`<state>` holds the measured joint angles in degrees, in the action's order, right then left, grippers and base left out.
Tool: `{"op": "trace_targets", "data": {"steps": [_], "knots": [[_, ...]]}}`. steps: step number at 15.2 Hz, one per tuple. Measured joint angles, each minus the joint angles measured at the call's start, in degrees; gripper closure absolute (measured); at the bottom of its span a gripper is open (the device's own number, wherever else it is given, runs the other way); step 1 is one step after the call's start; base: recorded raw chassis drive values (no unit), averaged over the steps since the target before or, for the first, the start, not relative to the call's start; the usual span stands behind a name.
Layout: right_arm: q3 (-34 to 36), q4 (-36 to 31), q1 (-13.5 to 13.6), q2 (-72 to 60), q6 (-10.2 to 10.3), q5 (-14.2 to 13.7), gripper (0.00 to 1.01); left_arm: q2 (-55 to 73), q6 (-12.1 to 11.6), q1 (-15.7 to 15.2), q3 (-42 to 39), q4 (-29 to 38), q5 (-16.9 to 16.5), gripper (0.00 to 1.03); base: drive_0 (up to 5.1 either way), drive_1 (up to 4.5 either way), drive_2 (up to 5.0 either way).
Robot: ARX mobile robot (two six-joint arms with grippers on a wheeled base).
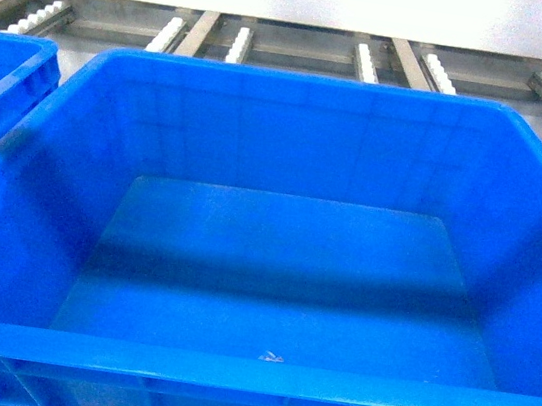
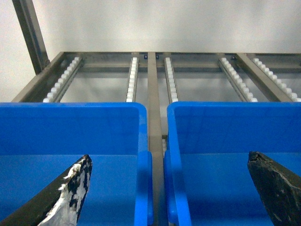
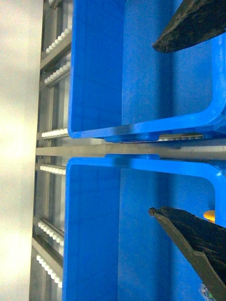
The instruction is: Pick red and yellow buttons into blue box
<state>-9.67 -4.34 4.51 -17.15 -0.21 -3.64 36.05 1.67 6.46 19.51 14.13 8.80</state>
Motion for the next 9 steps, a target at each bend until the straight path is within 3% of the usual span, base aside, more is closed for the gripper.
{"op": "trace_targets", "data": {"steps": [1,2,3,4,7,8,9], "knots": [[0.2,-1.1,-0.5,0.0,0.0,0.7,0.05,0.1,-0.3,-0.3,-0.5,1.5,-0.9,0.08,0.0,0.00,0.0],[1.2,-3.3,-4.0,1.3,0.0,3.7,0.17,-1.5,-0.6,-1.3,-2.6,4.1,-3.4,0.20,0.0,0.00,0.0],[2.4,-3.3,-5.0,2.8,0.0,3.1,0.30,-3.8,-0.7,-4.9,-5.2,4.0,-7.6,0.33,0.0,0.00,0.0],[3.5,-3.0,-4.8,3.5,0.0,3.7,0.43,-5.2,-0.7,-6.7,-7.2,4.2,-8.1,0.46,0.0,0.00,0.0],[5.3,-2.5,-4.5,6.1,0.0,3.7,0.80,-9.3,-0.7,-6.3,-11.3,3.9,-8.8,0.82,0.0,0.00,0.0],[5.7,4.0,-4.5,10.6,0.0,3.7,0.93,-10.9,-0.7,-6.4,-12.3,3.7,-8.8,0.95,0.0,0.00,0.0],[6.7,5.2,-4.5,14.4,0.0,3.7,0.99,-12.3,-0.8,-6.4,-13.1,3.4,-8.8,1.01,0.0,0.00,0.0]]}}
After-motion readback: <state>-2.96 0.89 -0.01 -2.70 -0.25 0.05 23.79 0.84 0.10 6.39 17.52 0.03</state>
